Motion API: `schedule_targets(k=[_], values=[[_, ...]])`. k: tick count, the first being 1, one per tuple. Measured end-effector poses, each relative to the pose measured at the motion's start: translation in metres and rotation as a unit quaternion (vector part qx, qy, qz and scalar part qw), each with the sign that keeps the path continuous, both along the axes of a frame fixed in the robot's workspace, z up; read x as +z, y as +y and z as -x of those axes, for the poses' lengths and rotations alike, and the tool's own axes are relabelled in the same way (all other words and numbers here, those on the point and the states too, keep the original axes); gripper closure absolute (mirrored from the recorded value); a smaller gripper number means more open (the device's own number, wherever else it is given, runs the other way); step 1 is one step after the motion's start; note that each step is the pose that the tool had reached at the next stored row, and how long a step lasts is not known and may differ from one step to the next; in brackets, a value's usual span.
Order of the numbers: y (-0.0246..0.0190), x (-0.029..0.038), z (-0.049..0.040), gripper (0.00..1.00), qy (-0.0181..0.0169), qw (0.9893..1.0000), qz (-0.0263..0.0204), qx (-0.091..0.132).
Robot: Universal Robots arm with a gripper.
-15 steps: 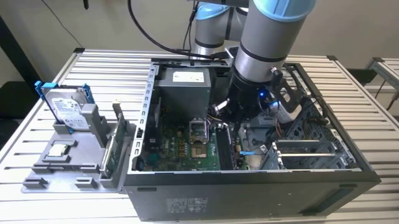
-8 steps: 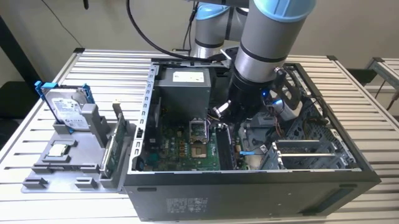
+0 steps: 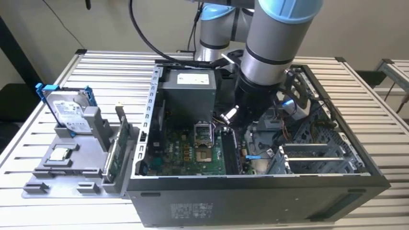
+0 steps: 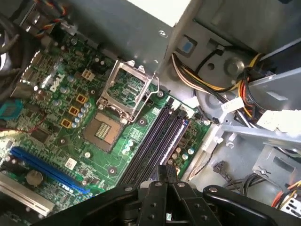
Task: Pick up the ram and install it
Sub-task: 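Press down the ram until it locks into place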
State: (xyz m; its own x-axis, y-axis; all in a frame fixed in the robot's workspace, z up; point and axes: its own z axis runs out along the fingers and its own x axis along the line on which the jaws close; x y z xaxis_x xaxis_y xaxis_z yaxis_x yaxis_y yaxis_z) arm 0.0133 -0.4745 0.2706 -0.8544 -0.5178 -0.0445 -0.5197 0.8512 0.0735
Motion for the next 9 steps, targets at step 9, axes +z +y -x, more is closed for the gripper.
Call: schedule_targets(k=[9], values=[[0.0,-0.0034,0.0,0.89,-0.0186,0.9973,0.0001,0.072]])
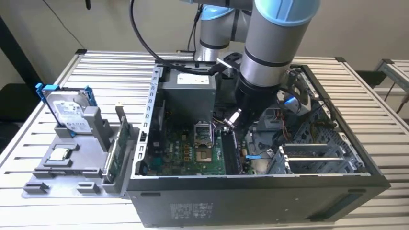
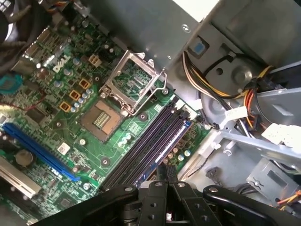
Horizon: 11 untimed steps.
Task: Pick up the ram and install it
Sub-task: 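Press down the ram until it locks into place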
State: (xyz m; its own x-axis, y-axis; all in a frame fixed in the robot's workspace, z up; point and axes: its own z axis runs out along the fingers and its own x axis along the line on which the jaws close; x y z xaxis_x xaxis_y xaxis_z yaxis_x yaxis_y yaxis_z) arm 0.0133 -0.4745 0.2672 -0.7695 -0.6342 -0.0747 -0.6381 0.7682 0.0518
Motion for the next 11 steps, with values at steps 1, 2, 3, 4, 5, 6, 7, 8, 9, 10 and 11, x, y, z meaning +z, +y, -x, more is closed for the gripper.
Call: schedule_targets(k=[1,2,3,4,5,6,7,8,9,10,11], values=[[0.0,-0.0004,0.0,0.89,-0.0023,1.0,0.0,0.007],[0.0,-0.0009,0.0,0.89,-0.0047,0.9999,0.0,0.013],[0.0,-0.0013,0.0,0.89,-0.0073,0.9998,0.0,0.019],[0.0,-0.0019,0.0,0.89,-0.0099,0.9996,-0.0001,0.025],[0.0,-0.0023,0.0001,0.89,-0.0116,0.9995,0.0,0.03],[0.0,-0.0026,0.0002,0.89,-0.0122,0.9993,-0.0001,0.037],[0.0,-0.0026,0.0005,0.89,-0.0122,0.999,-0.0001,0.043],[0.0,-0.0027,0.0006,0.89,-0.0121,0.9987,0.0002,0.05],[0.0,-0.0029,0.0007,0.89,-0.0119,0.9983,0.0006,0.057],[0.0,-0.0031,0.0007,0.89,-0.0114,0.9978,0.0008,0.065],[0.0,-0.0034,0.0007,0.89,-0.0107,0.9972,0.0009,0.074]])
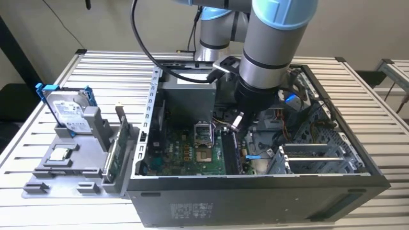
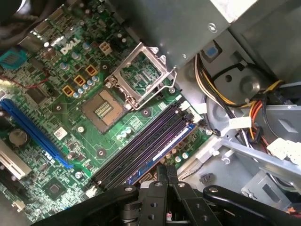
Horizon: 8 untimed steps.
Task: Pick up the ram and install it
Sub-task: 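Press down the ram until it locks into place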
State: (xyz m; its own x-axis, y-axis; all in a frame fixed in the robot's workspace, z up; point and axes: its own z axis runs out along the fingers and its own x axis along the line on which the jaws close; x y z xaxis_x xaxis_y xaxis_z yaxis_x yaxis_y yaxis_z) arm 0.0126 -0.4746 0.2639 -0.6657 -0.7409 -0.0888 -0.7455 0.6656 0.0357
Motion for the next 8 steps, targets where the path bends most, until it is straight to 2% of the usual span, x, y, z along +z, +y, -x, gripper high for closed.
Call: schedule_targets(k=[4,8], values=[[0.0,-0.0017,0.0,0.89,0.0012,0.9994,0.0004,0.035],[0.0,-0.0042,0.0,0.89,0.0012,0.9976,0.0004,0.069]])
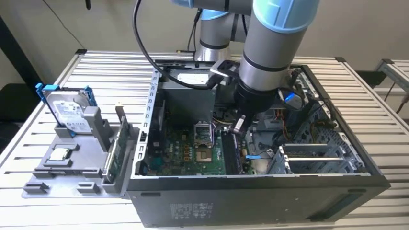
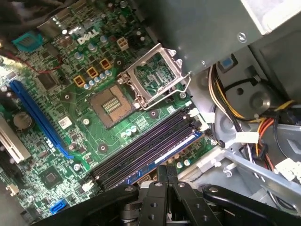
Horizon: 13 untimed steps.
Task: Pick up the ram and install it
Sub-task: 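Press down the ram until it locks into place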
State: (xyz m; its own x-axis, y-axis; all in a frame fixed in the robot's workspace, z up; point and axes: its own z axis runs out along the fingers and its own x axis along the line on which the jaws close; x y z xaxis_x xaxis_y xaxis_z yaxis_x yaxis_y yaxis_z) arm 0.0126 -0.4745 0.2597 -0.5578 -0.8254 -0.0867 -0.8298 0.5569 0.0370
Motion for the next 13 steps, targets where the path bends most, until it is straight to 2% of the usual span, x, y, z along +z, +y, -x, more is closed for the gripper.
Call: schedule_targets(k=[3,6,8,13], values=[[0.0,-0.0022,0.0,0.89,-0.0001,0.9997,0.0,0.025],[0.0,-0.0041,0.0,0.89,-0.0012,0.9988,0.0001,0.05],[0.0,-0.0051,0.0,0.89,-0.0055,0.998,0.0003,0.064],[0.0,-0.0067,0.0,0.89,-0.0197,0.9955,0.001,0.093]])
